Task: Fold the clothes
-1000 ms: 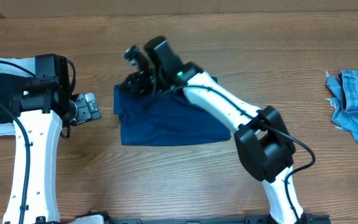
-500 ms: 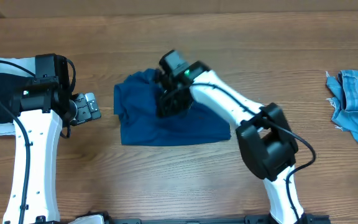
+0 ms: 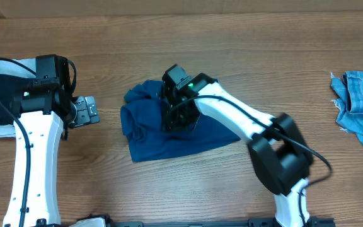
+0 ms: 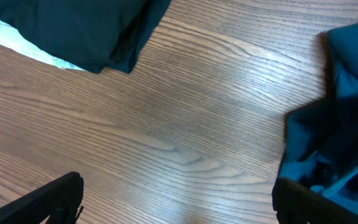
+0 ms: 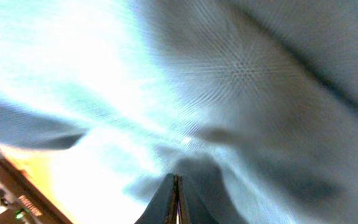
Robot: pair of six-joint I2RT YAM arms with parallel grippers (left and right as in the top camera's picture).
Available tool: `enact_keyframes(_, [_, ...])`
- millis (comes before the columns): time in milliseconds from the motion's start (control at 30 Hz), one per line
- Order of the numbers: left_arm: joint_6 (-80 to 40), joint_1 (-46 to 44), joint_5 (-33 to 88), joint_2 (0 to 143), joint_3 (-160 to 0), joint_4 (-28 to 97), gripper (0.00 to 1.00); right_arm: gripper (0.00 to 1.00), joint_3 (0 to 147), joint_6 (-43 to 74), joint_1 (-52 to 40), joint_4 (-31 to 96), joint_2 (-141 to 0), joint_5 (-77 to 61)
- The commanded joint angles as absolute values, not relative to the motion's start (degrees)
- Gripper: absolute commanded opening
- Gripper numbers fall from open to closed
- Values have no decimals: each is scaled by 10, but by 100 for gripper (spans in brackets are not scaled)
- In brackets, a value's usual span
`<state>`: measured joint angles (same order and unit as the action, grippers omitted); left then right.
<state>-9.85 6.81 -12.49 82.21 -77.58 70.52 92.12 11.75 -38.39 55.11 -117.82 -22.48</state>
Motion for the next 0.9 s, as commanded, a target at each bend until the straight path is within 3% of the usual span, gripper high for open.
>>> enact_keyframes(0, [-81,71,-139,824,-778,703,100,4,927,104,-354,553,-1089,-179])
enact_keyframes(167, [-136,71,-32,824,-778,679,100,4,926,104,-292,611,-1070,-176])
enact_keyframes(333, [-132,59,257,837,-778,600,100,4,920,104,-280,644,-1071,-159])
enact_keyframes(467, [-77,-43,213,854,-778,596,65,7,894,104,-280,634,-1076,-159])
enact_keyframes(500, [-77,-81,170,862,-778,584,53,7,882,105,-280,629,-1082,-162])
enact_keyframes(567, [-77,-133,100,887,-778,548,15,4,872,105,-280,629,-1091,-173])
enact_keyframes(600, [-82,-154,56,907,-778,523,4,4,871,111,-280,629,-1095,-174])
enact_keyframes(867, [-132,-168,2,1104,-778,442,4,4,867,138,-279,631,-1105,-183])
